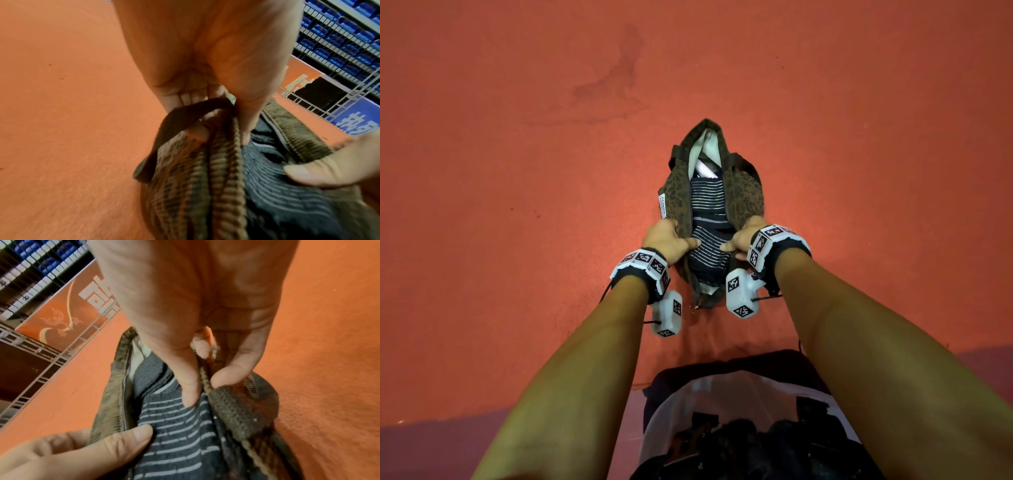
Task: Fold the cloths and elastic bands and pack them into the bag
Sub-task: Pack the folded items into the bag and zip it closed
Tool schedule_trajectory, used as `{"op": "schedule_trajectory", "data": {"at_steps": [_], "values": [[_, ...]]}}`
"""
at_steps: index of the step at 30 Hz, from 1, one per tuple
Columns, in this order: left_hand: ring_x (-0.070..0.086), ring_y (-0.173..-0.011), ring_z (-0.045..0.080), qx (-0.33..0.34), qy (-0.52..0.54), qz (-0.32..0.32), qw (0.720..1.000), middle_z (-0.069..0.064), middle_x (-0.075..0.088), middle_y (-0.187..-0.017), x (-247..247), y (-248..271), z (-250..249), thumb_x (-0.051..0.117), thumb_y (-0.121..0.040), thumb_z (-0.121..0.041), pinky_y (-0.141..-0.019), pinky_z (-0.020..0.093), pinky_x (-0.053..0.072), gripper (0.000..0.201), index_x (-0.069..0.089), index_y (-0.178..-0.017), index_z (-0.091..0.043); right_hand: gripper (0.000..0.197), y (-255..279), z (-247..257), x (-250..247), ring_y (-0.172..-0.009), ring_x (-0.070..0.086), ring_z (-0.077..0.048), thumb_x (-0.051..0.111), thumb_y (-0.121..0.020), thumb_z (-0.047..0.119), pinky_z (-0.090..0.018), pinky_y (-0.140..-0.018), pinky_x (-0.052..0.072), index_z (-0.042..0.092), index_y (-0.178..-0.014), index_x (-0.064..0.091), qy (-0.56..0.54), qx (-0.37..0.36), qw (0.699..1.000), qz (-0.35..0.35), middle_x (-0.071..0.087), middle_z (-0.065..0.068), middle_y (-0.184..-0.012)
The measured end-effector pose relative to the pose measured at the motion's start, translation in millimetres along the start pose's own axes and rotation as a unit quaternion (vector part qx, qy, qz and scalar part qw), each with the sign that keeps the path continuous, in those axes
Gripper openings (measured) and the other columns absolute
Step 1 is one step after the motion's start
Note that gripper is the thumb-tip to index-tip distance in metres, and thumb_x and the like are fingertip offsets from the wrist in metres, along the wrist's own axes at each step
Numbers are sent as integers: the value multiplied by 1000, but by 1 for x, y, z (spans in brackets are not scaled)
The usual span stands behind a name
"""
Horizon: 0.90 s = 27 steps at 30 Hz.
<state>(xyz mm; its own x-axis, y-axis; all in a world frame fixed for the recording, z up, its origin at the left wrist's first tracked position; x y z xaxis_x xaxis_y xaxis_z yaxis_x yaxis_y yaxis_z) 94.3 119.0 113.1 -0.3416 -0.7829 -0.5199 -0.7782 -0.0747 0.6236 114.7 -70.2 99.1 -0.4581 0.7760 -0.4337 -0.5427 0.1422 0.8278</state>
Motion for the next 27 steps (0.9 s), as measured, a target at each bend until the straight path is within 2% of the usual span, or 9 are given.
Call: {"op": "schedule_trajectory", "data": {"at_steps": [3, 5, 7, 11, 15, 18, 21, 24, 27], "values": [[67, -84, 20, 27, -21, -26, 999, 0, 72, -90, -5, 0, -18, 82, -78, -32, -77, 32, 55, 29, 68, -92, -12, 39, 41, 28, -11, -68, 70, -27, 89, -66, 20, -48, -74, 61, 11, -82, 55, -58, -36, 998, -17, 65, -9, -79], [60, -72, 18, 48, -47, -38, 997, -1, 64, -76, -10, 0, -31, 81, -78, -32, -65, 29, 49, 28, 61, -79, -12, 35, 46, 39, -15, -58, 66, -23, 87, -70, 15, -48, -73, 61, 13, -73, 52, -73, -53, 996, -16, 62, -7, -69], [50, -64, 18, 63, -70, -47, 994, -2, 53, -67, -15, -1, -39, 80, -79, -30, -58, 28, 40, 34, 51, -70, -15, 41, 45, 44, -17, -53, 61, -23, 85, -70, 12, -50, -74, 60, 16, -65, 45, -91, -70, 993, -17, 57, -5, -62], [42, -62, 14, 65, -109, -16, 992, -5, 43, -66, -18, -6, -44, 80, -79, -22, -54, 28, 34, 37, 44, -74, -18, 43, 37, 42, -14, -55, 59, -23, 81, -69, 13, -51, -74, 58, 19, -59, 40, -100, -78, 991, -43, 52, -1, -48], [49, -80, 16, 63, -152, 5, 986, -6, 50, -79, -7, -10, -36, 80, -78, -17, -68, 24, 37, 28, 53, -88, -17, 34, 31, 40, -2, -60, 63, -22, 80, -70, 12, -52, -76, 60, 18, -60, 48, -101, -85, 991, -20, 58, -2, -55], [51, -88, 18, 65, -172, 4, 983, -1, 56, -93, -2, -12, -26, 78, -78, -17, -74, 24, 39, 26, 57, -94, -17, 37, 27, 40, 5, -58, 61, -16, 79, -78, 7, -33, -62, 61, 16, -65, 46, -117, -87, 989, 15, 55, -4, -71], [55, -88, 20, 82, -162, -5, 983, 0, 59, -92, 1, -14, -22, 76, -79, -15, -74, 24, 40, 22, 63, -97, -14, 38, 24, 42, 10, -60, 60, -13, 77, -81, 4, -18, -45, 50, 16, -67, 44, -134, -91, 986, 42, 53, -5, -82], [58, -85, 18, 84, -112, 2, 990, 0, 62, -88, 3, -18, -18, 75, -81, -13, -74, 23, 41, 22, 64, -99, -13, 32, 16, 41, 14, -71, 60, -15, 73, -84, -1, -19, -46, 52, 13, -71, 46, -155, -80, 983, 57, 52, -7, -93], [58, -81, 16, 71, -46, 22, 996, -1, 61, -82, 2, -20, -16, 74, -82, -9, -77, 29, 48, 20, 60, -94, -16, 30, 7, 40, 22, -76, 60, -18, 68, -86, -3, -27, -53, 58, 13, -74, 46, -160, -68, 983, 59, 50, -8, -95]]}}
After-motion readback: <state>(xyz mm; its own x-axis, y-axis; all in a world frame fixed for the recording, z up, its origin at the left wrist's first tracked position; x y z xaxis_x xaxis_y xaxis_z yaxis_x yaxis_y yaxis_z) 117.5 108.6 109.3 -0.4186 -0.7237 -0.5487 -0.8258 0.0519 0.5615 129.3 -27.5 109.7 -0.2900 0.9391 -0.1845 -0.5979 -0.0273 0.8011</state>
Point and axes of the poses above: each hand's wrist, its own y-axis away from the middle knuckle, its own x-axis out of the palm, z = x × y, the point moved 2 cm from there along -y, towards the middle knuckle
